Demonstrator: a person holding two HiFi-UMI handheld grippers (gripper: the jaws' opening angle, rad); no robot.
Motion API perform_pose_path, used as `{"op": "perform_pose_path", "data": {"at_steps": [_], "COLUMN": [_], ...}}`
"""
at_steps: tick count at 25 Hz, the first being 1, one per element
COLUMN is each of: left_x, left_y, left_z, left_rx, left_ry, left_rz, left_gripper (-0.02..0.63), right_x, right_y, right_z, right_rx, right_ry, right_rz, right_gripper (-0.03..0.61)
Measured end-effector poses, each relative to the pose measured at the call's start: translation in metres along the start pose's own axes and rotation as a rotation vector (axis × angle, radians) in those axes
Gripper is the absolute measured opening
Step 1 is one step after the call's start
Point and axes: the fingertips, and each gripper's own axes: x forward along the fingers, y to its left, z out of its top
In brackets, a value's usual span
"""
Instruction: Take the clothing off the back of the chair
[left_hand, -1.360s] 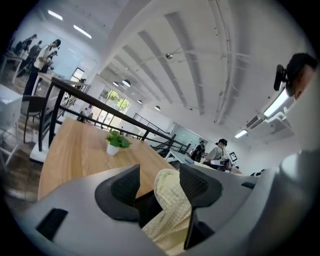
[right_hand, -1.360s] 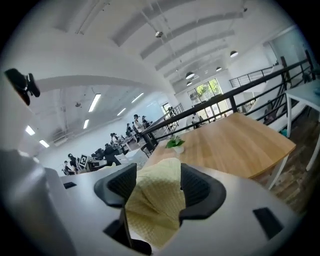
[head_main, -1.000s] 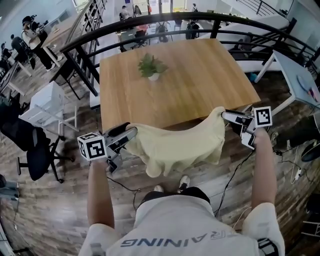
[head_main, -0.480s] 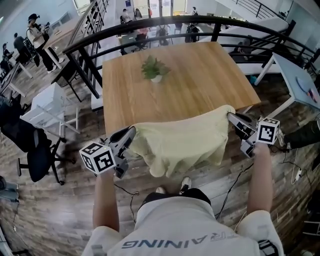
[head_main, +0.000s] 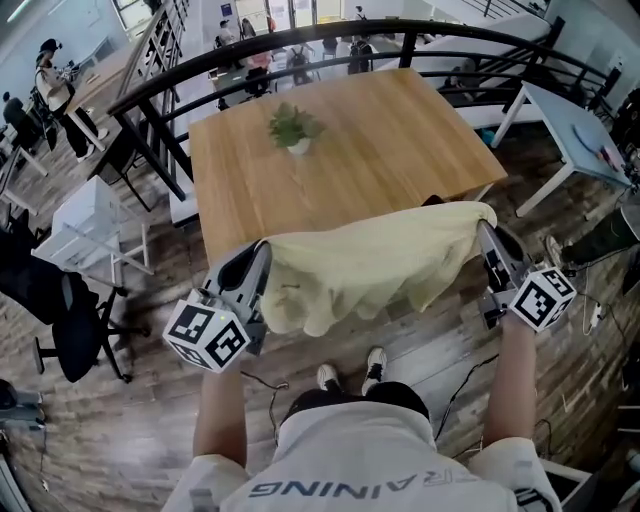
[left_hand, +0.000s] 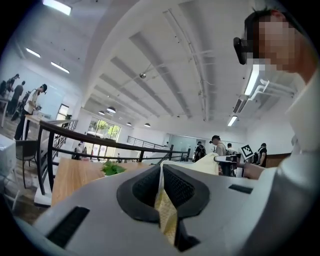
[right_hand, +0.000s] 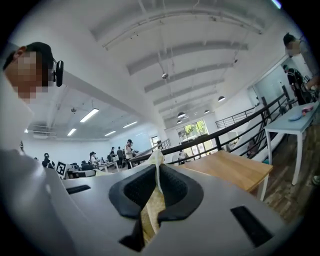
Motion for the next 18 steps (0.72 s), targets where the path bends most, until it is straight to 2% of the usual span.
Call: {"op": "perform_pose_path", "data": {"at_steps": [6, 13, 18], "left_x": [-0.012, -0.028, -0.049], "left_y": [-0.017, -0.061, -0.100], "left_z": [0.009, 0.007, 0.005], "left_rx": [0.041, 0.089, 0.097], "left_ry": [-0.046, -0.058, -0.074], "left_rz": [0.039, 0.103, 0.155], "left_gripper": [0.043, 0.043, 0.043], "right_x": [-0.037, -0.085, -0.120], "right_y": [0.020, 0.020, 0.024], "right_z": [0.012, 0.006, 0.003], "right_rx": [-0.071, -0.044, -0.078], "right_ry": [-0.073, -0.122, -0.127], "right_rz": [-0.047, -0.048, -0.045], "right_gripper": [0.038, 0.038, 0.038]}}
